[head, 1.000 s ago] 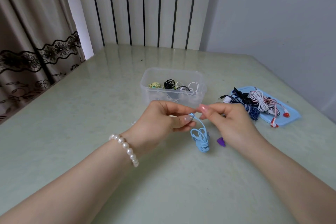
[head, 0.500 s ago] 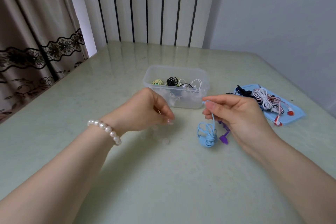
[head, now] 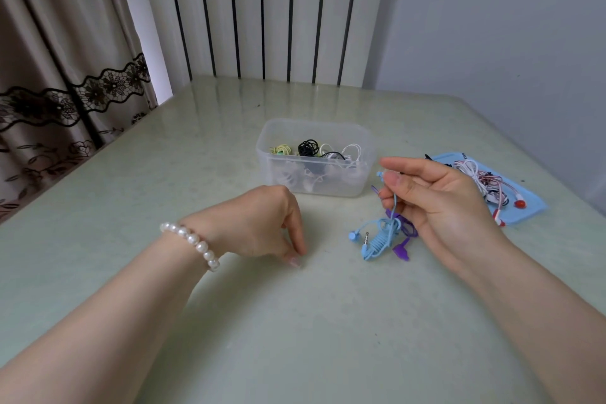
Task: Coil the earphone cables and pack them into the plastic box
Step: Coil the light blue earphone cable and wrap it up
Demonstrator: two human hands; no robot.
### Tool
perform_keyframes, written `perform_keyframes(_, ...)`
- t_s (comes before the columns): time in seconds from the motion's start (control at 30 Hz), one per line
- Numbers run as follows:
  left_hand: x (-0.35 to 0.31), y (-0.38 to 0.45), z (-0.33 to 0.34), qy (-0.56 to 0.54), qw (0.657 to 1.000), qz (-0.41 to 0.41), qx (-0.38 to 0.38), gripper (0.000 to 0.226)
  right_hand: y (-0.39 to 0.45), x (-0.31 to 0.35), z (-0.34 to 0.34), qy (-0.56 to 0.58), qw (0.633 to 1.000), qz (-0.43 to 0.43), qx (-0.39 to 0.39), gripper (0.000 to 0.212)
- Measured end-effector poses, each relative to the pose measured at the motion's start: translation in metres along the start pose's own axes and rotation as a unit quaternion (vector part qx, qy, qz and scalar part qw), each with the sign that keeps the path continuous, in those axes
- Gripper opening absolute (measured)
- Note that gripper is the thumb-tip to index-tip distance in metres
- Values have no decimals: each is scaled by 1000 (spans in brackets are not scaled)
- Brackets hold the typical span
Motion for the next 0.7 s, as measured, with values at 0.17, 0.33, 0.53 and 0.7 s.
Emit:
perform_keyframes(0.17, -3, 0, -7, -109, 993, 19, -33, 13, 2, -2, -2, -11, 1000, 10, -9, 24)
perform_keyframes(0.33, -11, 0, -6, -469, 873, -10, -133, 16, 1, -10, -1, -50, 998, 35, 6, 25)
perform_keyframes(0.53, -21, 5, 14, -659, 742, -63, -105, 13, -2, -7, 5, -70, 997, 4, 31, 26)
perform_keyframes(0.7, -22, 4, 14, -679, 722, -67, -118, 17, -6, -3, 11, -94, 994, -31, 42, 13)
Point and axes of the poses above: each hand's wrist, its own y-axis towards the middle knuckle, its own z-axis out of the palm, x = y × z, the point moved 5 cm from there along y, towards the middle knuckle
